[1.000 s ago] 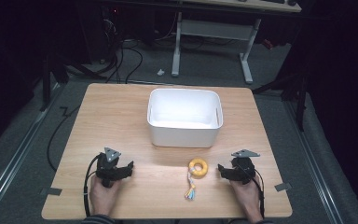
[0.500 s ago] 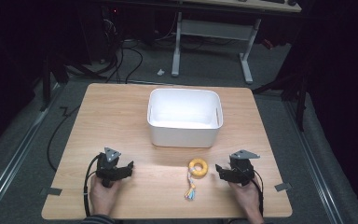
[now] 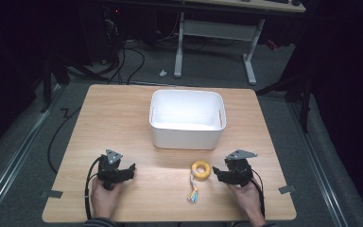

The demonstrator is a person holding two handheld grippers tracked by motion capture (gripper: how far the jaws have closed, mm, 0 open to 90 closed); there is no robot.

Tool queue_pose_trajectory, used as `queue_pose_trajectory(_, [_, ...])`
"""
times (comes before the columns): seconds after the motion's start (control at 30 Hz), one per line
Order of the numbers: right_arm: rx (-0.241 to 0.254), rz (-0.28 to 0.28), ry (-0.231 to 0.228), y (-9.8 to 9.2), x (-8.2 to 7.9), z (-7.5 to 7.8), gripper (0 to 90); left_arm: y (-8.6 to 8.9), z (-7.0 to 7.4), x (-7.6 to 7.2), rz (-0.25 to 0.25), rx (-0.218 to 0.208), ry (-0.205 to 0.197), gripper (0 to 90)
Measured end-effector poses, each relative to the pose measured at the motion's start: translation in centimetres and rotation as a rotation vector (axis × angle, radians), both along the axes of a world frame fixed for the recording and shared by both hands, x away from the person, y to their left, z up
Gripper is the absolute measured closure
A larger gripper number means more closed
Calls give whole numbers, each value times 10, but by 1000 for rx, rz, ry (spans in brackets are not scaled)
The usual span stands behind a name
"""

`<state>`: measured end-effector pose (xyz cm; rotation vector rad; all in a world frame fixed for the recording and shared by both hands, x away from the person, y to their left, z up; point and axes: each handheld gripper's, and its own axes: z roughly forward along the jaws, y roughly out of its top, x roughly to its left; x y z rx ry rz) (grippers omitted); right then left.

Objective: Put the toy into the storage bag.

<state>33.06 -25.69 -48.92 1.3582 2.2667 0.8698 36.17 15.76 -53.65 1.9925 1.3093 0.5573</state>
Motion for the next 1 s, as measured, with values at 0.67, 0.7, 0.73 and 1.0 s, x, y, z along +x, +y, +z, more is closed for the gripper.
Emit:
queue_pose_trajectory(0.67, [-33, 82, 112, 26, 22, 2, 449, 0, 0, 0, -1, 0, 0, 210])
queue_pose_trajectory(0.7, [-36, 82, 118, 27, 23, 2, 454, 0, 0, 0, -1, 0, 0, 210])
queue_pose_trajectory(0.73, [-40, 85, 124, 28, 24, 1, 456, 0, 0, 0, -1, 0, 0, 210])
queue_pose_trajectory(1.0, [-82, 97, 174, 39, 36, 0, 472, 0, 0, 0, -1, 0, 0, 210])
